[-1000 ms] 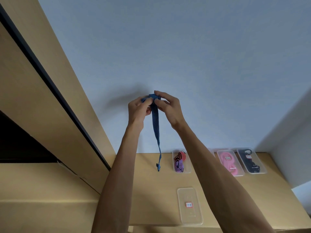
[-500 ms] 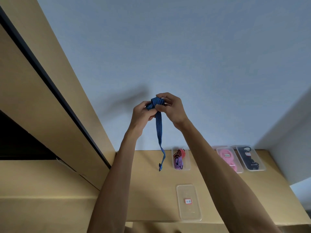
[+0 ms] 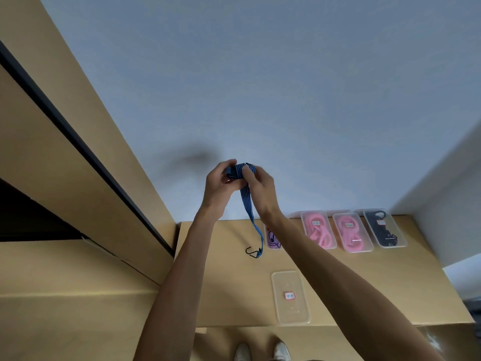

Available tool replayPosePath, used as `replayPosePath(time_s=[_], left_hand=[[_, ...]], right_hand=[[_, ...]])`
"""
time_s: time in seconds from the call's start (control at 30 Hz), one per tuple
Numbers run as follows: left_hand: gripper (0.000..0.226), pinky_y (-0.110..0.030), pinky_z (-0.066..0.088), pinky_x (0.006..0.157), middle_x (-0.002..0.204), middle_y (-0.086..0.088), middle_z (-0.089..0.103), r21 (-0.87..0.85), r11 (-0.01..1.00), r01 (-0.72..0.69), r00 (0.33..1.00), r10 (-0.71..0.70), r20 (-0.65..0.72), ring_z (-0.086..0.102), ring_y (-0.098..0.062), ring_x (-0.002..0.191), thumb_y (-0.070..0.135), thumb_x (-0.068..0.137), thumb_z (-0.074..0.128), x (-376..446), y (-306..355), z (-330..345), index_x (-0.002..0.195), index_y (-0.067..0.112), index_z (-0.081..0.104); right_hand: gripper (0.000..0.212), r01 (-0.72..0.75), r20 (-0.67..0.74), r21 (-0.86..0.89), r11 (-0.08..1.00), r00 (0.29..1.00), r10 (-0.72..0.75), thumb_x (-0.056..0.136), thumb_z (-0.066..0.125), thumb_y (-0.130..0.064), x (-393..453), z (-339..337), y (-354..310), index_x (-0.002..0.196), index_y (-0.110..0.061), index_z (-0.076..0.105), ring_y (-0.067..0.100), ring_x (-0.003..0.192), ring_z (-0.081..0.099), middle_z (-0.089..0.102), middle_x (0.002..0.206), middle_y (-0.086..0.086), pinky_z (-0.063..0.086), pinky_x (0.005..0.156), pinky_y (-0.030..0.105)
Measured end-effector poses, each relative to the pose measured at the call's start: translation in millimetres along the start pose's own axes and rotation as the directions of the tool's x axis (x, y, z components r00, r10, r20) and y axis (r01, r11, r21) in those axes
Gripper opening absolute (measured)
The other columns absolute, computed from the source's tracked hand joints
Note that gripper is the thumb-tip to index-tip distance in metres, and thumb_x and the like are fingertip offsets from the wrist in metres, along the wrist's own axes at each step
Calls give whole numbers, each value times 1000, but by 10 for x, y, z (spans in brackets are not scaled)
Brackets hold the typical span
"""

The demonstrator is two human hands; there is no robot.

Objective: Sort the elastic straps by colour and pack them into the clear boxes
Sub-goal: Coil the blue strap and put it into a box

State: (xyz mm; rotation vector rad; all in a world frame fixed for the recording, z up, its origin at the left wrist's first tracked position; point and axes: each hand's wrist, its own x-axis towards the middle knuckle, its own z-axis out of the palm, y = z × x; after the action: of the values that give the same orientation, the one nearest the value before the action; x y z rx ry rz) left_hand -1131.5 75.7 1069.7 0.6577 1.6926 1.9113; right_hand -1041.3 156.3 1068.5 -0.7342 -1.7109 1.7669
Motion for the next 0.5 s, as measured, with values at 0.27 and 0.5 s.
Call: replayPosePath(time_s=[0.27,0.5], left_hand=[[54,-26,56,82,108,5,72,85,996,-37,999,36,22,68,-13,104,-2,72,69,-20,-177,7,114,32,68],[30,-37,58,87,99,-5,72,118,991,66,988,-82,131,70,-19,98,15,85,61,8,-186,10,112,23,71]], right_hand=[[22,101,-42,-71,992,994,-104,98,57,-25,-8,-71,39,95,-7,70,24,75,66,69,83,15,55,70,40],[24,200,22,-157,967,980,-199,94,62,-3,144,-224,-26,117,0,66,19,93,67,70,99,5,54,88,31]])
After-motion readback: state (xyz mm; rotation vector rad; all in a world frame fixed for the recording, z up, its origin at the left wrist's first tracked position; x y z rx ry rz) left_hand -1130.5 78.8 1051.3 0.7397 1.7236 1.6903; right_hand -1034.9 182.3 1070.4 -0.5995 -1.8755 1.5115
